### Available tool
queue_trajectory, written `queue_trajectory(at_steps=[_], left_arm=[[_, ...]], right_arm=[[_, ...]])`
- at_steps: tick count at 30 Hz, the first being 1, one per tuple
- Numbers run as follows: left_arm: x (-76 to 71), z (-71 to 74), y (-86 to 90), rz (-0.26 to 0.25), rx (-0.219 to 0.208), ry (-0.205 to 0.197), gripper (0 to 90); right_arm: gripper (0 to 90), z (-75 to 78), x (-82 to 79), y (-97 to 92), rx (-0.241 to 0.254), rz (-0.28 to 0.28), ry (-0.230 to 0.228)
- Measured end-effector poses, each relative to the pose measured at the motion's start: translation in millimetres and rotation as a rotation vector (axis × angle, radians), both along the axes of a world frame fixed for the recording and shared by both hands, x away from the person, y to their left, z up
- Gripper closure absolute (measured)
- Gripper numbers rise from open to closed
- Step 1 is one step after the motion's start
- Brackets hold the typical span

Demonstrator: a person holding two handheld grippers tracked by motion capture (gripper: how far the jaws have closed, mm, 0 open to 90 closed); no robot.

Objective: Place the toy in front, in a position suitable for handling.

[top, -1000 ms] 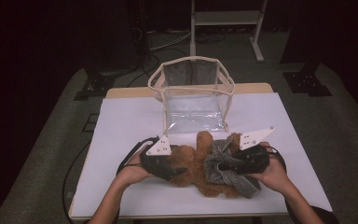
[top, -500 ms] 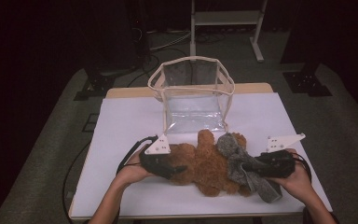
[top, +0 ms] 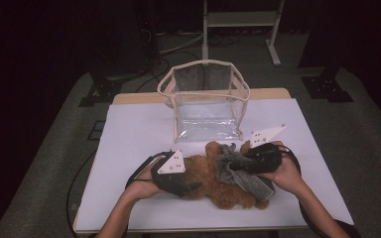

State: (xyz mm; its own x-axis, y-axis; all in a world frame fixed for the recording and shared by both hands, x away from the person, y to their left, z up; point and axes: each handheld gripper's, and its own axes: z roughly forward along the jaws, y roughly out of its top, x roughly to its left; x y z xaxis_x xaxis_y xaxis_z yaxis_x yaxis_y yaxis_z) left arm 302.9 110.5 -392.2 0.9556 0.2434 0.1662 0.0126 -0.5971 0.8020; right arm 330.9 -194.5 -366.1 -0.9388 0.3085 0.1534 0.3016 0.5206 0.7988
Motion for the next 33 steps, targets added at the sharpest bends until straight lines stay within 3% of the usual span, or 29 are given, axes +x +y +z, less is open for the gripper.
queue_trajectory(at_steps=[6, 12, 14, 18, 21, 25, 29, 33], left_arm=[[-1.2, 0.8, -2.6, -0.01, 0.009, -0.011, 25.9], [-4.4, 0.5, -3.4, -0.029, 0.031, -0.02, 25.8], [-4.7, -0.2, -2.2, -0.039, 0.035, -0.02, 25.8], [-4.6, -0.3, -0.4, -0.046, 0.024, -0.016, 25.8], [-4.0, 0.3, -1.2, -0.038, 0.024, -0.019, 25.8], [-2.3, 0.1, -3.3, -0.025, 0.013, -0.018, 25.8], [-2.4, 0.5, -5.4, -0.023, 0.013, -0.021, 25.8], [-3.9, 1.2, -7.8, -0.03, 0.025, -0.033, 25.8]], right_arm=[[76.5, 7.6, 11.9, -10.0, -0.009, -0.045, 0.015], [76.3, 3.5, 35.0, 10.9, -0.053, -0.039, 0.029], [76.0, -0.2, 41.6, 17.6, -0.094, -0.044, 0.026], [76.3, -1.6, 48.3, 8.2, -0.091, -0.072, 0.047], [76.9, 2.0, 47.2, -5.0, -0.05, -0.087, 0.064], [77.0, 18.6, 36.7, -10.7, -0.01, -0.073, 0.039], [76.9, 40.6, 27.7, 0.1, -0.005, -0.033, -0.006], [76.9, 52.6, 25.6, 24.5, -0.016, 0.012, -0.021]])
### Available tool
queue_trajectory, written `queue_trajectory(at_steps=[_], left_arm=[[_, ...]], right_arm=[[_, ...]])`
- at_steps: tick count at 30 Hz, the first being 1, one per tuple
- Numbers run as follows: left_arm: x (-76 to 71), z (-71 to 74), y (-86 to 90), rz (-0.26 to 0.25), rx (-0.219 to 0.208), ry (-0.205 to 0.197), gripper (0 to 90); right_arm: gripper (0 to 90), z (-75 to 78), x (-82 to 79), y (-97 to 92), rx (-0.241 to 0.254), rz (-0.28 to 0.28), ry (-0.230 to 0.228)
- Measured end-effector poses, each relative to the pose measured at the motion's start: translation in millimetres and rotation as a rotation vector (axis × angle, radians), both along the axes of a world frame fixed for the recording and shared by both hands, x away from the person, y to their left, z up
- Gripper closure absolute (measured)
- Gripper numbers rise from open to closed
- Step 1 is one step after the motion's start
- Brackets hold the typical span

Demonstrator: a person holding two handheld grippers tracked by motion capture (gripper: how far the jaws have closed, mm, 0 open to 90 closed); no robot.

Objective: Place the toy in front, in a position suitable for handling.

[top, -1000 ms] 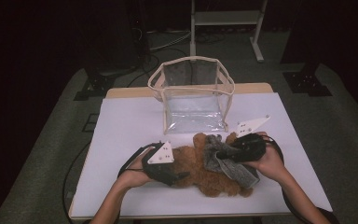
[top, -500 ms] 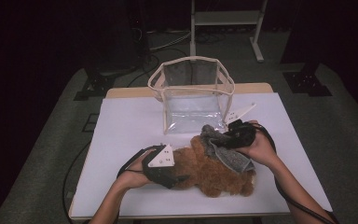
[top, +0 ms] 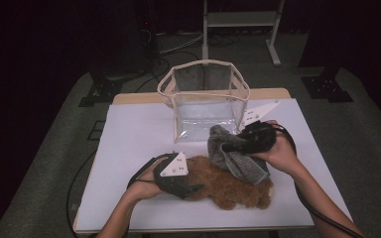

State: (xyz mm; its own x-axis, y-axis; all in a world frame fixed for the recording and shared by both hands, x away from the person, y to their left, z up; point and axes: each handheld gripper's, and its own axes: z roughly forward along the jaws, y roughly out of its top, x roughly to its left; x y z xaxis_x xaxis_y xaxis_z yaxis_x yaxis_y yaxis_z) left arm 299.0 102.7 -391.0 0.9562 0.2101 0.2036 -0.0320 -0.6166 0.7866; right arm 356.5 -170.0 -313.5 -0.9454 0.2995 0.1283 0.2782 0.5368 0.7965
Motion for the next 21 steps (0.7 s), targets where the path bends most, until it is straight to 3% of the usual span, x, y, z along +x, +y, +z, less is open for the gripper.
queue_trajectory(at_steps=[3, 6, 9, 11, 13, 17, 19, 21], left_arm=[[-2.2, 0.5, -2.3, -0.009, 0.01, -0.009, 25.8], [-4.2, 0.4, -3.2, -0.012, 0.014, -0.013, 25.8], [-4.9, -0.2, -1.9, -0.016, 0.014, -0.017, 25.7], [-4.5, -1.0, -1.5, -0.01, 0.0, -0.004, 25.5], [-3.6, -0.3, -1.7, -0.004, -0.003, 0.005, 23.6], [-2.6, 0.2, -2.2, 0.004, -0.003, 0.017, 18.5], [-0.9, 1.6, -0.1, 0.012, -0.007, 0.028, 18.8], [-1.1, 2.4, 1.4, 0.011, -0.012, 0.025, 24.8]], right_arm=[[76.9, -1.8, 2.7, 23.6, -0.038, 0.038, -0.004], [76.9, -11.6, 7.3, 42.7, -0.107, 0.046, 0.018], [77.4, -29.8, 12.9, 45.8, -0.19, 0.037, 0.062], [77.8, -38.2, 15.5, 38.9, -0.223, 0.019, 0.067], [78.1, -42.5, 15.5, 26.2, -0.194, -0.001, 0.108], [78.6, -46.1, 11.2, 2.6, -0.138, -0.028, 0.128], [78.7, -46.5, 9.5, -2.4, -0.132, -0.035, 0.128], [78.6, -45.3, 8.3, -4.8, -0.126, -0.037, 0.127]])
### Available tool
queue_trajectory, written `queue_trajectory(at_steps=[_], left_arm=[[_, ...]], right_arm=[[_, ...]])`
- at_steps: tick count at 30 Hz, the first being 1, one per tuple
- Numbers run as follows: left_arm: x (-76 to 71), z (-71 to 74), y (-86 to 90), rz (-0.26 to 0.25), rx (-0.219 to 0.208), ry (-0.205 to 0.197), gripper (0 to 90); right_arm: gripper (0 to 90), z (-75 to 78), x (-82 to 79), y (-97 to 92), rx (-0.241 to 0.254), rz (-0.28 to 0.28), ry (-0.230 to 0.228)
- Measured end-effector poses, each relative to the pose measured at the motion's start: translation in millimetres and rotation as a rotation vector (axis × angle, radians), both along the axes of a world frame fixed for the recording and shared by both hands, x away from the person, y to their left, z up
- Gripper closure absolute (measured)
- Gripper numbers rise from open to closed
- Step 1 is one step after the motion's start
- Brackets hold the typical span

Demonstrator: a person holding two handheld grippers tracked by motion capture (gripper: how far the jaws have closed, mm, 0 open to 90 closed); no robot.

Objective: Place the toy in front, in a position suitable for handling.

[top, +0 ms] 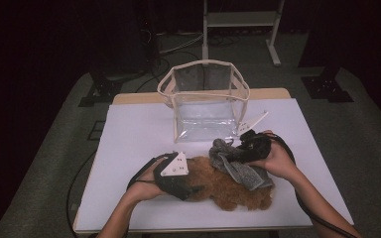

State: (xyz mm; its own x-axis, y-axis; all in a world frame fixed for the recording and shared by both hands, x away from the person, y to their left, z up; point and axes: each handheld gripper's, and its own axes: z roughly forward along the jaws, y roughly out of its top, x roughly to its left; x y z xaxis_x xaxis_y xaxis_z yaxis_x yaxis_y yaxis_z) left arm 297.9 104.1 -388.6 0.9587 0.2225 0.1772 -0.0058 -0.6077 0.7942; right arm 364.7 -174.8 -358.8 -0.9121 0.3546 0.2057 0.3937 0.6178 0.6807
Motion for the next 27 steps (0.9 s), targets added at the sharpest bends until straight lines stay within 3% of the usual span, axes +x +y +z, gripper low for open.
queue_trajectory(at_steps=[7, 11, 14, 17, 20, 24, 27], left_arm=[[-3.5, 0.0, -6.8, -0.025, 0.006, -0.027, 29.9], [-5.1, -0.7, -3.9, -0.032, 0.01, -0.027, 29.7], [-2.4, -0.7, -0.1, -0.024, 0.0, -0.015, 27.0], [4.5, -0.8, 4.5, 0.009, -0.02, 0.021, 19.7], [8.0, -2.6, 7.3, 0.015, -0.05, 0.051, 20.4], [5.7, -3.7, 3.2, -0.003, -0.05, 0.022, 30.4], [3.9, -3.1, -2.4, -0.006, -0.061, 0.001, 33.0]], right_arm=[[78.3, 20.1, -6.6, 20.8, 0.028, 0.048, -0.037], [78.2, 12.6, -5.7, 33.5, -0.031, 0.072, -0.043], [78.3, 3.1, -2.2, 24.3, -0.034, 0.041, -0.019], [78.4, -0.8, -1.6, 8.3, -0.003, 0.011, -0.007], [78.4, -2.0, -1.8, -4.4, 0.022, -0.008, -0.001], [78.3, 4.3, -4.8, -5.9, 0.048, -0.006, -0.019], [78.1, 18.7, -13.3, 7.6, 0.076, 0.034, -0.054]])
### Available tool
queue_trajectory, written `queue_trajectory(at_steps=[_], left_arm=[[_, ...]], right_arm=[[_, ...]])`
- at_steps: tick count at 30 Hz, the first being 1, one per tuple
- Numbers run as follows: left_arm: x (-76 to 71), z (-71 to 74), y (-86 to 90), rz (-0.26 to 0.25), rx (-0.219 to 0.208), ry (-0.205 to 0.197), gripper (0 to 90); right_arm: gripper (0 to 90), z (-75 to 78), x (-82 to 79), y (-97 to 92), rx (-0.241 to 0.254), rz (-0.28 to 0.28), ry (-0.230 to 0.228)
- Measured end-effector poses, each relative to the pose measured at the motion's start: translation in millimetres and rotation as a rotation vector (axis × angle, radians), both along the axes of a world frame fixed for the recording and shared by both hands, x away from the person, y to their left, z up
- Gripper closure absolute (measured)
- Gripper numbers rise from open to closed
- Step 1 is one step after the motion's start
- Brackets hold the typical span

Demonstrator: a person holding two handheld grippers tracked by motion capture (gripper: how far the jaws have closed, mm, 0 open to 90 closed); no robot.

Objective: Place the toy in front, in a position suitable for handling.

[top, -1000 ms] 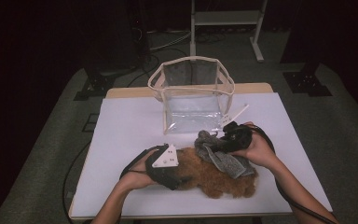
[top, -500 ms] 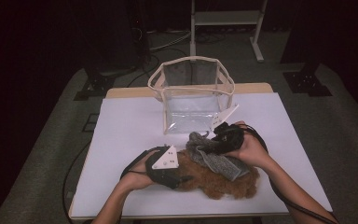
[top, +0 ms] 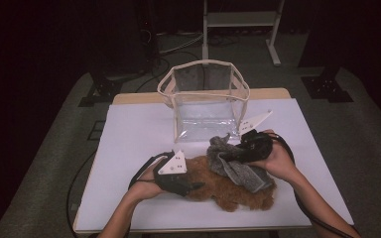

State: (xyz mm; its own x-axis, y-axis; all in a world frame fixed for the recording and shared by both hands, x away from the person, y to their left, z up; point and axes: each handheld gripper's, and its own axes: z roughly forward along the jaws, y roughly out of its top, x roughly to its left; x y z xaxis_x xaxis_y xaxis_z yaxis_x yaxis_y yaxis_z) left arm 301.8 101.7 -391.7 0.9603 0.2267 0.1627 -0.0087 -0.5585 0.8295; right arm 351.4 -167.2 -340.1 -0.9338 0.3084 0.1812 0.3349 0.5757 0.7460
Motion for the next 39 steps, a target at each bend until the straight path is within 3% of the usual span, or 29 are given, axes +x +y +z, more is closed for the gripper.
queue_trajectory(at_steps=[3, 7, 11, 14, 17, 19, 21, 27, 30, 32, 36, 39], left_arm=[[-0.7, -0.3, -4.4, -0.004, -0.006, -0.003, 34.3], [-1.5, -1.6, -0.8, -0.008, -0.002, -0.002, 33.5], [1.3, -2.7, 6.7, -0.006, -0.016, 0.017, 27.0], [4.9, -3.3, 13.4, 0.01, -0.026, 0.045, 22.6], [6.5, -3.6, 16.8, 0.015, -0.032, 0.062, 23.6], [6.0, -3.0, 17.4, 0.007, -0.023, 0.058, 29.5], [4.7, -4.6, 15.6, -0.001, -0.017, 0.055, 33.4], [0.8, -5.9, 11.7, -0.022, -0.003, 0.041, 34.2], [-1.2, -6.1, 13.1, -0.035, 0.006, 0.034, 34.8], [-2.1, -6.0, 13.0, -0.052, 0.007, 0.047, 34.7], [-4.6, -4.6, 12.2, -0.072, 0.031, 0.032, 34.6], [-4.9, -4.1, 12.0, -0.076, 0.035, 0.031, 34.6]], right_arm=[[78.1, 6.5, -6.5, 19.9, 0.005, 0.049, -0.009], [78.0, 0.1, -9.6, 44.7, -0.039, 0.095, -0.029], [78.1, -11.1, -7.0, 39.8, -0.058, 0.095, -0.003], [78.0, -16.2, -9.0, 26.9, -0.109, 0.065, -0.015], [78.1, -22.6, -7.1, 10.8, -0.075, 0.039, 0.026], [78.0, -22.8, -7.0, 8.4, -0.058, 0.03, 0.037], [77.8, -20.1, -7.3, 13.2, -0.064, 0.039, 0.023], [77.6, -7.9, -5.4, 39.7, -0.044, 0.081, -0.03], [77.4, -6.8, 0.0, 44.1, -0.045, 0.082, -0.029], [77.4, -5.6, 4.8, 39.1, -0.05, 0.054, -0.027], [77.4, -6.8, 18.6, 18.6, -0.095, -0.046, -0.048], [77.1, -9.0, 32.3, -2.2, -0.078, -0.119, -0.028]])
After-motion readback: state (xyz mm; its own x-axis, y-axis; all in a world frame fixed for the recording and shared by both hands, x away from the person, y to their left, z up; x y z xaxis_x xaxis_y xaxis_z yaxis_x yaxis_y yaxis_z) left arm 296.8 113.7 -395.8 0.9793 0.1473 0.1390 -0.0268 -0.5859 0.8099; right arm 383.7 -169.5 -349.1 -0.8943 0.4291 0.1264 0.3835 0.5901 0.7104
